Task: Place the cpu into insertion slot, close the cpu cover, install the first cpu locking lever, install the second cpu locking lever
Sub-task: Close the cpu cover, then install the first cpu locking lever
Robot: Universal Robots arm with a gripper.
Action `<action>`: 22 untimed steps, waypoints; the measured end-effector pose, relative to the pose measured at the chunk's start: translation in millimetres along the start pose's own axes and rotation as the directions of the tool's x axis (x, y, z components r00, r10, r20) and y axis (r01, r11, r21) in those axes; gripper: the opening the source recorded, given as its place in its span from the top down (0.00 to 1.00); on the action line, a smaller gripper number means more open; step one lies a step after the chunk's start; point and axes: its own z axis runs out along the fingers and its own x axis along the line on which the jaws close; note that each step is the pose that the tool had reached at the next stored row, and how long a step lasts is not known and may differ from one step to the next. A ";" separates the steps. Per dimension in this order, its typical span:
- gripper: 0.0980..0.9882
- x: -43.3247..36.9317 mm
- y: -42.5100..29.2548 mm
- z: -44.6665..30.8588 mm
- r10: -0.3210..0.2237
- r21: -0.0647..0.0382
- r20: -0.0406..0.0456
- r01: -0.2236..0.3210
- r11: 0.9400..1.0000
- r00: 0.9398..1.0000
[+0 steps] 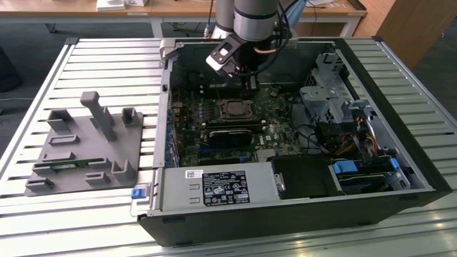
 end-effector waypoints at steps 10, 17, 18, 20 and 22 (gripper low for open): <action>0.99 -0.1 -13.4 -0.1 0.000 0.000 0.000 0.000 1.000 1.000; 0.99 -0.1 -13.3 -6.4 0.000 0.000 0.000 0.000 1.000 1.000; 0.99 -0.1 -13.3 -7.7 0.000 0.000 0.000 0.000 1.000 1.000; 0.99 0.0 -13.2 -10.4 0.000 0.000 0.000 0.000 1.000 1.000; 0.99 0.0 -13.2 -13.3 0.000 0.000 0.000 0.000 1.000 1.000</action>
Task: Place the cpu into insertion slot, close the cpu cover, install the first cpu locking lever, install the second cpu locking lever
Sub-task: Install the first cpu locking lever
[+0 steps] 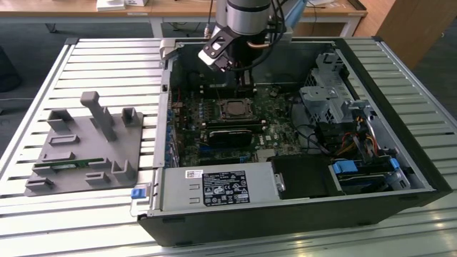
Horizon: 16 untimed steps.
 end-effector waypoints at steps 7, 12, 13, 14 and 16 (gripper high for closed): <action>0.99 0.0 0.1 -4.7 0.000 0.000 0.000 0.000 1.000 1.000; 0.99 0.0 0.1 -5.4 -0.008 0.000 0.000 0.008 1.000 1.000; 0.99 0.0 0.1 -5.4 -0.019 0.000 -0.001 0.019 1.000 1.000; 0.99 0.0 0.2 -5.4 -0.030 0.000 -0.001 0.030 1.000 1.000; 0.99 0.0 0.2 -5.5 -0.053 0.000 -0.001 0.053 0.999 0.999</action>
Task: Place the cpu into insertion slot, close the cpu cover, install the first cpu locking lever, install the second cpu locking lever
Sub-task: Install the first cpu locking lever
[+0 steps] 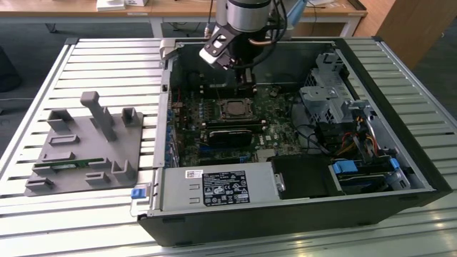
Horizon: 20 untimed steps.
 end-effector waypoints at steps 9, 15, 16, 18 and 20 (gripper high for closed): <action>0.99 0.0 0.0 0.2 -0.174 0.000 -0.005 0.174 0.985 0.985; 0.99 0.0 0.0 0.3 -0.264 0.000 -0.007 0.264 0.964 0.964; 0.99 0.0 0.0 0.3 -0.276 0.000 -0.008 0.276 0.961 0.961; 0.99 0.0 0.0 0.3 -0.302 0.000 -0.008 0.302 0.953 0.953; 0.99 0.0 0.0 0.3 -0.330 0.000 -0.009 0.330 0.944 0.944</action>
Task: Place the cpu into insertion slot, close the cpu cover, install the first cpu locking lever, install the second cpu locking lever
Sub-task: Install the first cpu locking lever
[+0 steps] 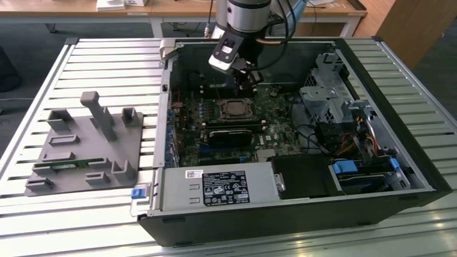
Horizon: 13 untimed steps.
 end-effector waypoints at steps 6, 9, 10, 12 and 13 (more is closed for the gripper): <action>0.99 0.0 0.0 0.0 -0.057 0.000 -0.002 0.057 0.998 0.998; 0.99 0.0 0.0 0.0 -0.079 0.000 -0.002 0.079 0.997 0.997; 0.99 0.0 0.0 0.0 -0.087 0.000 -0.002 0.087 0.996 0.996; 0.99 0.0 0.0 0.0 -0.103 0.000 -0.003 0.103 0.995 0.995; 0.99 0.0 0.0 0.0 -0.112 0.000 -0.003 0.112 0.994 0.994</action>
